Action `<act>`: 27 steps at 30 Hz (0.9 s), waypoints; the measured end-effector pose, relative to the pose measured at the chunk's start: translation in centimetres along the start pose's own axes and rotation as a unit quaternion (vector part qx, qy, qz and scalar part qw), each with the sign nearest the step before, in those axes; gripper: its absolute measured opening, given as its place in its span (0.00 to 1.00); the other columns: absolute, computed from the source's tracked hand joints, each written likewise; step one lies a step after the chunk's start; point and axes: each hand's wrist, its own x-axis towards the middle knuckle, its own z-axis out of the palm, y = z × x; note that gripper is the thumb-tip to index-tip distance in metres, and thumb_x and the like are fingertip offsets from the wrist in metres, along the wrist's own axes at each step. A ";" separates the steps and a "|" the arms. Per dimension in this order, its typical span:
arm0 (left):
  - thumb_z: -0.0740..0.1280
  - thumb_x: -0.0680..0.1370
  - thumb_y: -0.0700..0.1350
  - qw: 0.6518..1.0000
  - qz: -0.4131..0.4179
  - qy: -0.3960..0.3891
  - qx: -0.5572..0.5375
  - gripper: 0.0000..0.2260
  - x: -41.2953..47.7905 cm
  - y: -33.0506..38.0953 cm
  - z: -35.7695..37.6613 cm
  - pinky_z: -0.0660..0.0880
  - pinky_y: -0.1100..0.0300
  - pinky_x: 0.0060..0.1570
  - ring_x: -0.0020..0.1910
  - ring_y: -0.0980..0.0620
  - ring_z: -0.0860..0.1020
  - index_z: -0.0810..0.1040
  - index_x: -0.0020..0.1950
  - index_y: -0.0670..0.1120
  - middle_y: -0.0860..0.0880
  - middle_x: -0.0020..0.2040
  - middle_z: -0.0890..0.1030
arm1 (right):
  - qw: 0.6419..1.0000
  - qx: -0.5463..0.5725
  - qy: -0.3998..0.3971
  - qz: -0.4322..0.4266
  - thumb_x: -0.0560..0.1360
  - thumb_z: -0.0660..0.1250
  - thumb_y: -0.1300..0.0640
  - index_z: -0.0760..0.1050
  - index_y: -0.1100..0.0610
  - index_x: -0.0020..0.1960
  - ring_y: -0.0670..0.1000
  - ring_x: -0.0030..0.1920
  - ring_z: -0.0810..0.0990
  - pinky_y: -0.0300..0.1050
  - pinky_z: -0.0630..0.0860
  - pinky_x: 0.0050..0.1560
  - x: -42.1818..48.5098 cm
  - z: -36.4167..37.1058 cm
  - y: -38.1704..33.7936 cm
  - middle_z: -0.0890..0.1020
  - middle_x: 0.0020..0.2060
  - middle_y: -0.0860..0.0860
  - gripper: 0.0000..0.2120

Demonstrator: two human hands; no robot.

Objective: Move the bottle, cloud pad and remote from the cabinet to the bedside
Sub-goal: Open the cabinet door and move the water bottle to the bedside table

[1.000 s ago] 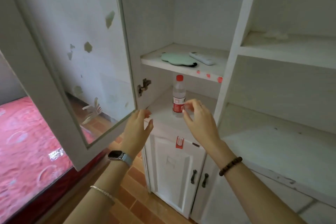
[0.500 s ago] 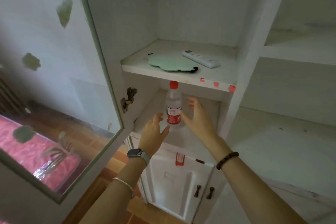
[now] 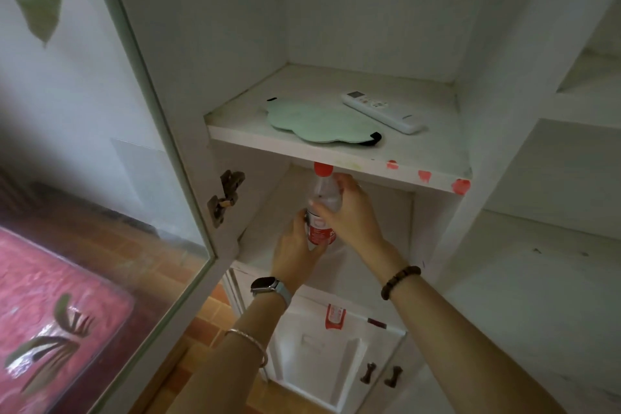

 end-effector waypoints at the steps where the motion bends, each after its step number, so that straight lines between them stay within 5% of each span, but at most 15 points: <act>1: 0.69 0.72 0.58 1.000 0.003 0.000 -0.002 0.28 0.0 -0.1 0.1 0.79 0.52 0.45 0.48 0.51 0.79 0.64 0.67 0.49 0.48 0.55 0.79 | 1.000 -0.001 -0.001 -0.002 0.69 0.72 0.43 0.69 0.52 0.64 0.51 0.58 0.78 0.50 0.79 0.55 0.1 0.1 0.0 0.78 0.58 0.49 0.28; 15: 0.71 0.73 0.47 0.999 0.035 -0.032 0.009 0.32 -1.5 -1.3 0.2 0.63 0.66 0.60 0.65 0.49 0.71 0.60 0.73 0.44 0.45 0.68 0.72 | 1.000 -0.009 -0.003 0.015 0.67 0.75 0.44 0.73 0.54 0.59 0.52 0.52 0.82 0.49 0.81 0.52 0.1 0.7 -0.2 0.82 0.53 0.51 0.26; 21: 0.72 0.72 0.45 0.998 0.044 -0.044 0.007 0.32 -4.1 -1.9 -1.0 0.57 0.82 0.55 0.65 0.54 0.70 0.62 0.72 0.45 0.48 0.68 0.72 | 0.999 0.009 0.005 0.037 0.64 0.75 0.39 0.74 0.51 0.58 0.48 0.48 0.81 0.47 0.82 0.48 -2.5 0.2 -0.7 0.82 0.50 0.48 0.27; 27: 0.71 0.73 0.50 0.997 0.043 -0.055 0.040 0.32 -9.5 -2.4 -2.2 0.64 0.61 0.67 0.68 0.52 0.68 0.61 0.72 0.47 0.49 0.70 0.70 | 0.999 0.031 -0.013 0.024 0.64 0.76 0.40 0.73 0.50 0.60 0.47 0.50 0.80 0.44 0.80 0.50 -6.5 -0.9 -2.5 0.81 0.52 0.47 0.28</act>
